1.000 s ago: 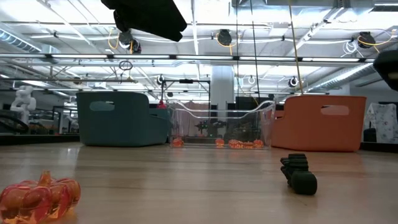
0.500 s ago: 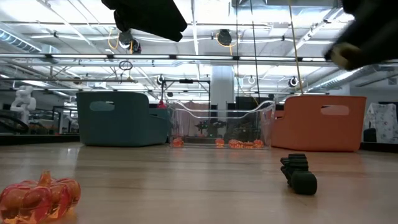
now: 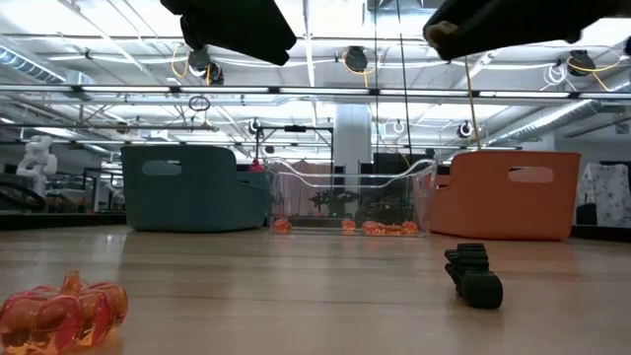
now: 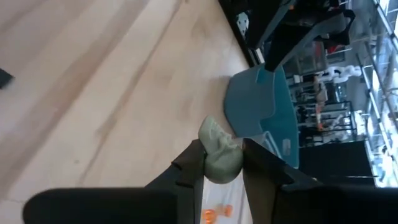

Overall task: Sort Halloween decoration
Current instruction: Put the white skull toy into the blue bin

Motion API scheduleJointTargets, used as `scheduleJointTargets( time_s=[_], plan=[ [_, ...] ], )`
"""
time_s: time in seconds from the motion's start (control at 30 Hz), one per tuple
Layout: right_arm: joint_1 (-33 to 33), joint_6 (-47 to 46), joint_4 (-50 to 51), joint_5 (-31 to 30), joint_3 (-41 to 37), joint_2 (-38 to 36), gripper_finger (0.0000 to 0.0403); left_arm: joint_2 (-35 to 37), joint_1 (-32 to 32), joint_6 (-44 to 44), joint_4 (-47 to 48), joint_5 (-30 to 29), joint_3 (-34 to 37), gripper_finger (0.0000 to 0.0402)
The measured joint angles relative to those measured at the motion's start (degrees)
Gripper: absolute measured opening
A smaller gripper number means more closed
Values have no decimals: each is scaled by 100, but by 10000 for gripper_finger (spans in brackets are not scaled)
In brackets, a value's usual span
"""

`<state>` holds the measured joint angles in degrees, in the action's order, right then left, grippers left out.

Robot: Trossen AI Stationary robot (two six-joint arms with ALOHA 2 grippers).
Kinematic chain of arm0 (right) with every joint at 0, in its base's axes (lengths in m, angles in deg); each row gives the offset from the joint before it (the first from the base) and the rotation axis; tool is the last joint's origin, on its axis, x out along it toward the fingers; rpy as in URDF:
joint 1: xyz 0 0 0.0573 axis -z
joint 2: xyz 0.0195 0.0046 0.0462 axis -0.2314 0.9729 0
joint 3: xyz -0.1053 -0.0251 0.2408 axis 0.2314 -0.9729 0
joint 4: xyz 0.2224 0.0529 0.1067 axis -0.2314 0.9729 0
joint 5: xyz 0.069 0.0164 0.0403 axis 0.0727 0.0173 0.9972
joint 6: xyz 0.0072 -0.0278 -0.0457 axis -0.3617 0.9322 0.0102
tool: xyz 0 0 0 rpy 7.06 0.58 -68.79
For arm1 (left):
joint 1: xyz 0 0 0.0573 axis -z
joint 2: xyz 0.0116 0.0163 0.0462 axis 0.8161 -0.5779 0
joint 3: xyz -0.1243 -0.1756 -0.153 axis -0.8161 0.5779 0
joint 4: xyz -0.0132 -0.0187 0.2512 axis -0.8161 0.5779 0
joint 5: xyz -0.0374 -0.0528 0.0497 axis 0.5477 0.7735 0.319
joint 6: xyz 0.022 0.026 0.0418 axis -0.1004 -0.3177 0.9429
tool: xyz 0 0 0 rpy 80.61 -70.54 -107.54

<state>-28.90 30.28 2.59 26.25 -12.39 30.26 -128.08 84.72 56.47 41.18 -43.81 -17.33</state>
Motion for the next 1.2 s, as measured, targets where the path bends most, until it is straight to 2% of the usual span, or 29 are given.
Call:
scheduleJointTargets(
  time_s=[0.23,0.5,0.67,0.8,1.0,1.2],
  plan=[
    [224,564,-8,0,115,-2,68,0,0,-330,-34,2,0,173],
    [302,728,-35,-1,151,-2,68,0,0,-358,-65,1,0,173],
    [299,479,-35,2,151,-2,68,0,0,-652,-844,14,0,173],
    [299,237,-33,2,151,-2,68,-89,19,-538,-1448,48,0,179],
    [298,164,-33,2,151,-2,68,-541,37,-509,-2042,16,2,230],
    [297,185,-33,2,151,-2,68,-984,3,-252,-3276,-179,2,299]
  ],
)
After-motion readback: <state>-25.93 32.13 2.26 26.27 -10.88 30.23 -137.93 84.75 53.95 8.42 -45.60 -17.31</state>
